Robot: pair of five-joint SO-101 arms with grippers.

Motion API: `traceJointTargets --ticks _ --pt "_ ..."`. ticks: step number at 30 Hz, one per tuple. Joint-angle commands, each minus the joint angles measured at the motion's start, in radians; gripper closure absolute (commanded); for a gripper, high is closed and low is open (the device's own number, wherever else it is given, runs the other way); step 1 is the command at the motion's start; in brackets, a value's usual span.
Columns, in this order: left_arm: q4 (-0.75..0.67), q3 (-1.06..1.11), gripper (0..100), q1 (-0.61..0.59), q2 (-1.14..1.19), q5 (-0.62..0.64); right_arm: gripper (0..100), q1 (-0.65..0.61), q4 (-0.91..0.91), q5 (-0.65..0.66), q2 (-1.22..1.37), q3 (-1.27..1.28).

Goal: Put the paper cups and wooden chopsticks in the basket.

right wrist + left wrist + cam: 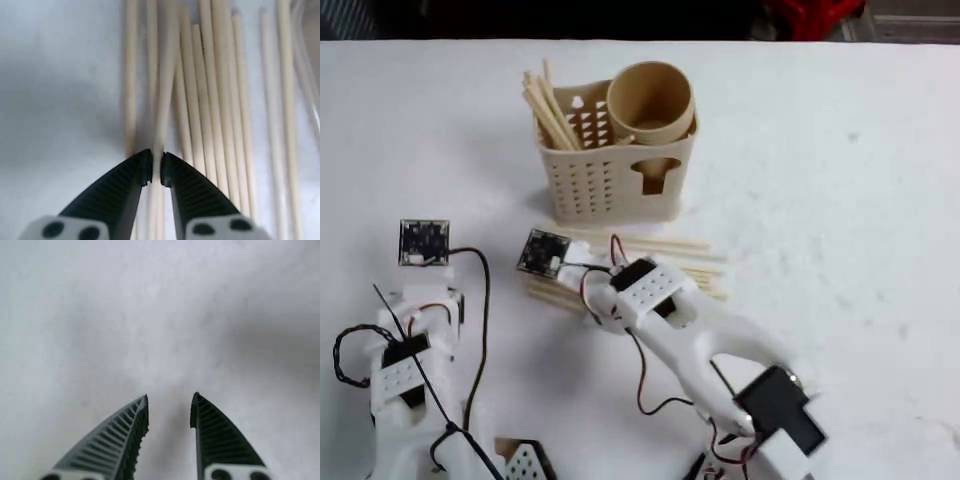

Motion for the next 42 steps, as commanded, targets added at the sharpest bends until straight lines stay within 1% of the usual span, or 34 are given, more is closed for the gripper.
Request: traceJointTargets --ticks 1,7,9,13,17,20,22,27,29,31,36,42 --pt "-0.011 -0.006 85 0.001 -0.024 -0.006 98.2 -0.004 0.081 -0.021 -0.179 -0.044" --pt "-0.011 -0.006 85 0.001 -0.024 -0.006 98.2 0.031 0.170 -0.161 -0.484 -0.044" --pt "-0.011 -0.006 85 0.001 -0.024 -0.006 98.2 0.033 0.194 -0.173 -0.579 -0.048" --pt "-0.011 -0.006 85 0.001 -0.024 -0.006 98.2 0.033 0.182 -0.178 -0.722 -0.083" --pt "-0.011 -0.006 85 0.001 -0.024 -0.006 98.2 0.035 0.180 -0.181 -0.757 -0.212" --pt "-0.011 -0.006 85 0.001 -0.024 -0.006 98.2 0.030 0.125 -0.183 -0.730 -0.331" --pt "-0.011 -0.006 85 0.001 -0.024 -0.006 98.2 0.033 0.053 -0.230 -0.691 -0.410" --pt "-0.011 -0.006 85 0.001 -0.024 -0.006 98.1 0.035 -0.203 -0.388 -0.538 -0.554" --pt "-0.011 -0.006 85 0.001 -0.024 -0.006 98.1 0.035 -0.323 -0.413 -0.463 -0.591" --pt "-0.011 -0.006 85 0.001 -0.024 -0.006 98.1 0.036 -0.400 -0.413 -0.386 -0.623" --pt "-0.011 -0.006 85 0.001 -0.024 -0.006 98.1 0.042 -0.473 -0.413 -0.216 -0.726" --pt "-0.011 -0.006 85 0.001 -0.024 -0.006 98.1 0.108 -0.547 -0.420 -0.093 -0.779"
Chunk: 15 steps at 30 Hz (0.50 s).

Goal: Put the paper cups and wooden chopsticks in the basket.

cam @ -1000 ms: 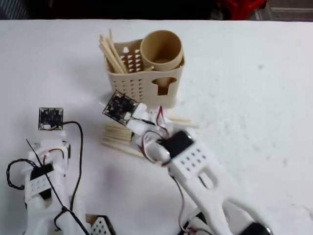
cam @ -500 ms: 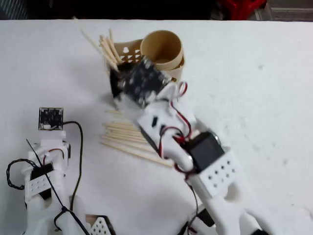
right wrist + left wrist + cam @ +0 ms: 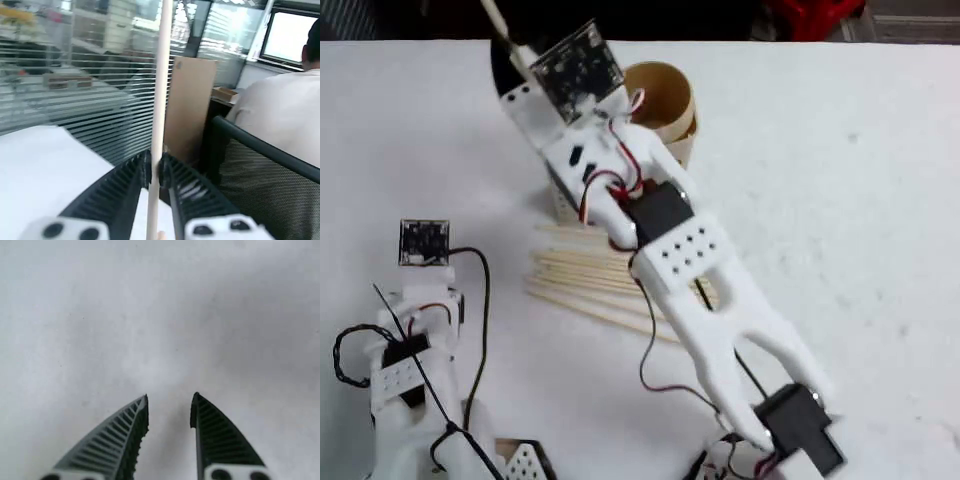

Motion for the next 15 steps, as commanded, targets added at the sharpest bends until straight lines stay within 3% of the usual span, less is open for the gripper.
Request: traceJointTargets --ticks 1,4,11,15 --pt "-0.011 -0.006 85 0.001 -0.024 -0.006 98.1 0.056 -0.058 -0.014 0.041 -0.069" --pt "-0.011 -0.006 85 0.001 -0.024 -0.006 98.1 0.062 -0.081 -0.012 0.033 -0.009" --pt "-0.011 -0.006 85 0.001 -0.024 -0.006 98.1 0.064 -0.352 -0.006 -0.047 0.311" --pt "-0.011 -0.006 85 0.001 -0.024 -0.006 98.1 0.094 -0.386 -0.006 -0.067 0.393"
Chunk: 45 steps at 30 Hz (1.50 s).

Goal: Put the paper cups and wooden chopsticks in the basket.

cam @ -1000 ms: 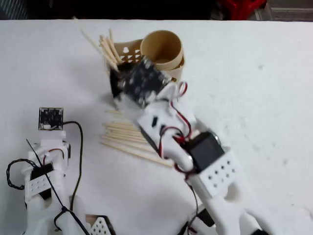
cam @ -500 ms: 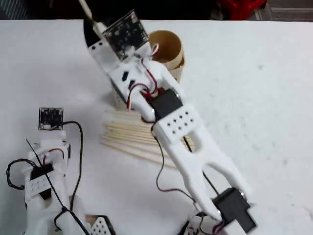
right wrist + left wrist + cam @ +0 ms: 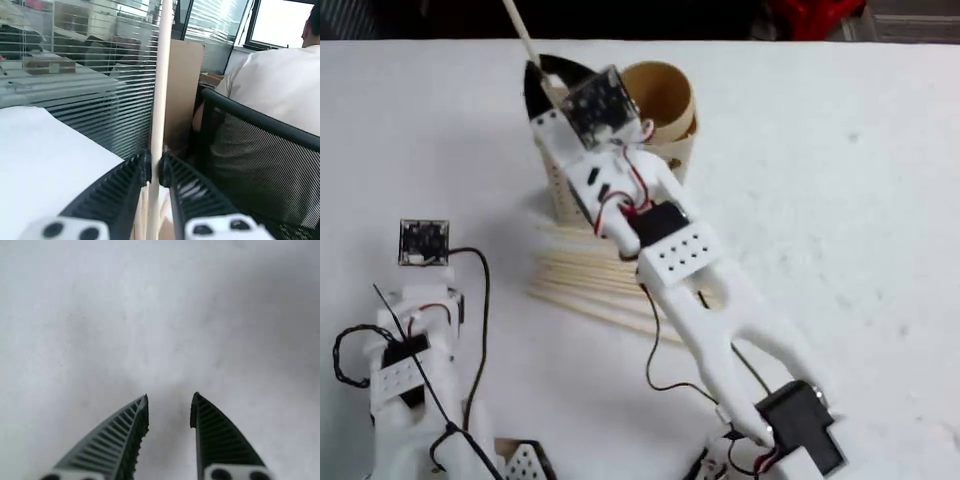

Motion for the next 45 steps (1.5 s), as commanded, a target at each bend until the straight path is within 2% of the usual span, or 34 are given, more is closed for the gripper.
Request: traceJointTargets --ticks 1,8,11,16,21,24,31,34,39,42,45 --pt "-0.011 -0.006 85 0.001 -0.024 -0.006 98.1 0.041 -0.051 -0.002 -0.076 0.046" --pt "-0.011 -0.006 85 0.001 -0.024 -0.006 98.0 0.031 -0.033 0.000 -0.107 0.080" --pt "-0.011 -0.006 85 0.001 -0.024 -0.006 96.4 0.035 0.028 -0.005 -0.131 0.084" --pt "-0.011 -0.006 85 0.001 -0.024 -0.006 87.8 0.028 0.140 -0.008 -0.199 0.086" --pt "-0.011 -0.006 85 0.001 -0.024 -0.006 87.6 -0.010 0.283 -0.008 -0.297 0.087" --pt "-0.011 -0.006 85 0.001 -0.024 -0.005 87.6 -0.036 0.470 -0.008 -0.380 0.087" --pt "-0.011 -0.006 85 -0.001 -0.024 -0.003 87.3 -0.041 1.122 0.002 -0.599 0.087" --pt "-0.011 -0.006 85 -0.001 -0.024 -0.003 87.2 -0.047 1.296 0.021 -0.630 0.095" --pt "-0.011 -0.006 85 -0.001 -0.024 -0.003 87.2 -0.048 1.268 0.276 -0.558 0.262" --pt "-0.011 -0.006 85 -0.001 -0.024 -0.003 87.2 -0.081 1.175 0.336 -0.469 0.364" --pt "-0.011 -0.006 85 0.001 -0.024 -0.005 87.2 -0.171 1.072 0.359 -0.363 0.416"
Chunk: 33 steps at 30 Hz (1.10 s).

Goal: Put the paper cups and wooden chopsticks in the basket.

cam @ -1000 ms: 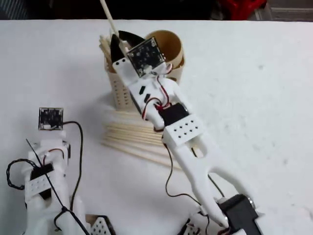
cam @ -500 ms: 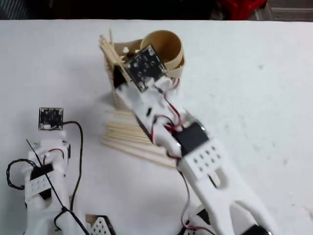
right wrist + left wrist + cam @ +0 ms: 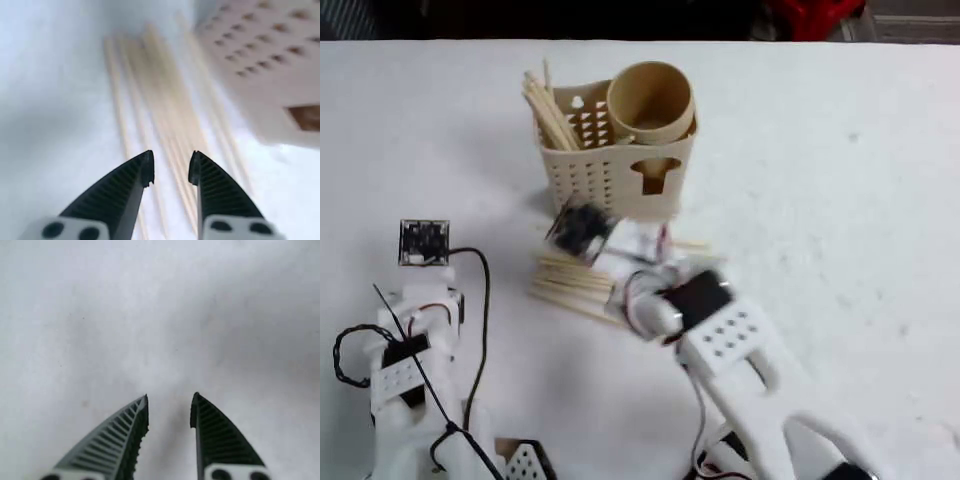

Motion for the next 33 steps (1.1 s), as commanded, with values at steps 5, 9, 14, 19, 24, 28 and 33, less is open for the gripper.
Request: traceJointTargets --ticks 5,9,14,19,24,28,33 --pt "-0.011 -0.006 85 -0.001 -0.024 -0.005 87.2 -0.160 -0.246 0.046 0.305 0.029" --pt "-0.011 -0.006 85 -0.001 -0.024 -0.005 87.3 -0.159 -0.318 0.048 0.447 0.015" --pt "-0.011 -0.006 85 -0.001 -0.024 -0.005 87.5 -0.137 -0.326 0.044 0.536 -0.029" --pt "-0.011 -0.006 85 -0.001 -0.024 -0.005 87.5 -0.104 -0.326 0.044 0.568 -0.044" --pt "-0.011 -0.006 85 -0.001 -0.024 -0.003 92.0 -0.110 -0.326 0.043 0.618 -0.046" --pt "-0.011 -0.006 85 -0.001 -0.024 -0.003 98.2 -0.111 -0.326 0.043 0.639 -0.048" --pt "-0.011 -0.006 85 -0.001 -0.024 -0.003 98.1 -0.107 -0.318 0.041 0.613 -0.049"
